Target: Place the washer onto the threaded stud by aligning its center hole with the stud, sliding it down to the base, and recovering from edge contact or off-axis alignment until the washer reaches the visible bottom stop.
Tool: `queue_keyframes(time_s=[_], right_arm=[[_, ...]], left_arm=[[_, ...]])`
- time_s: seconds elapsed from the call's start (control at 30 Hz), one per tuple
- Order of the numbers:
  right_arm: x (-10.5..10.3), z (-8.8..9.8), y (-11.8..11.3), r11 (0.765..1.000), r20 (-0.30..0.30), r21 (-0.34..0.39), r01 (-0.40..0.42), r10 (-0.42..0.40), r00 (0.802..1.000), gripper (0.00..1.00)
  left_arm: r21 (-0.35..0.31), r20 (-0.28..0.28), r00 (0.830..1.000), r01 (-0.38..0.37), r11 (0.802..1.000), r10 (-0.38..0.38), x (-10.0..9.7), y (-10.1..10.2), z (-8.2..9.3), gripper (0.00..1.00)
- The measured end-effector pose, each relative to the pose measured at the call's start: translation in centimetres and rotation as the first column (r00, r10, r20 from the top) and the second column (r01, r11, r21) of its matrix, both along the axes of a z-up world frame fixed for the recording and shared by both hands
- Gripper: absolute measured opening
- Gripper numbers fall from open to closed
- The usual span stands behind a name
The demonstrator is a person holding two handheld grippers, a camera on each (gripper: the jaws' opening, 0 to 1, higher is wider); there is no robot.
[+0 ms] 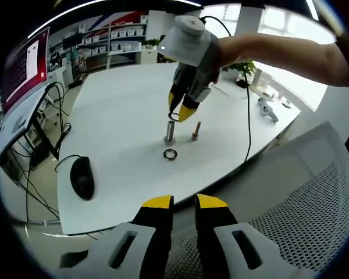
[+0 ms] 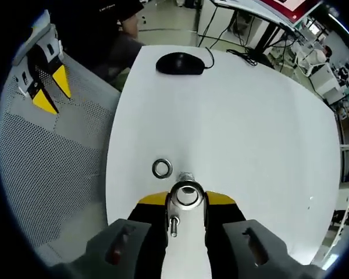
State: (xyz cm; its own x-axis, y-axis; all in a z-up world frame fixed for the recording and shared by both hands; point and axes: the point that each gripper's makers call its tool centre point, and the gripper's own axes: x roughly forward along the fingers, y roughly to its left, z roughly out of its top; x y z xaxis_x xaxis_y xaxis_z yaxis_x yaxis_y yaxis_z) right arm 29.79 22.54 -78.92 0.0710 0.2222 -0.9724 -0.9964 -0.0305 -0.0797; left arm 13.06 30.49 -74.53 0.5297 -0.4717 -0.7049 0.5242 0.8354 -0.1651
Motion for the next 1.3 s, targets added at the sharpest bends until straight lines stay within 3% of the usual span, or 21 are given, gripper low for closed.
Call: queue_keyframes(time_s=[0.3, 0.6, 1.3], right_arm=[[0.6, -1.4, 0.4, 1.0, -0.008, -0.014, 0.002, -0.002, 1.0, 0.23], [-0.1, -2.1, 0.6, 0.999, -0.027, -0.039, -0.01, 0.009, 1.0, 0.23], [0.1, -6.0, 0.3, 0.994, -0.04, -0.104, -0.018, 0.014, 0.999, 0.23]], left_arm=[[0.0, 0.0, 1.0, -0.001, 1.0, 0.001, 0.0, 0.0, 0.0, 0.12], [0.001, -0.002, 1.0, 0.003, 1.0, -0.003, 0.0, -0.1, 0.0, 0.12], [0.0, -0.004, 1.0, 0.004, 1.0, -0.004, 0.0, -0.1, -0.1, 0.12]])
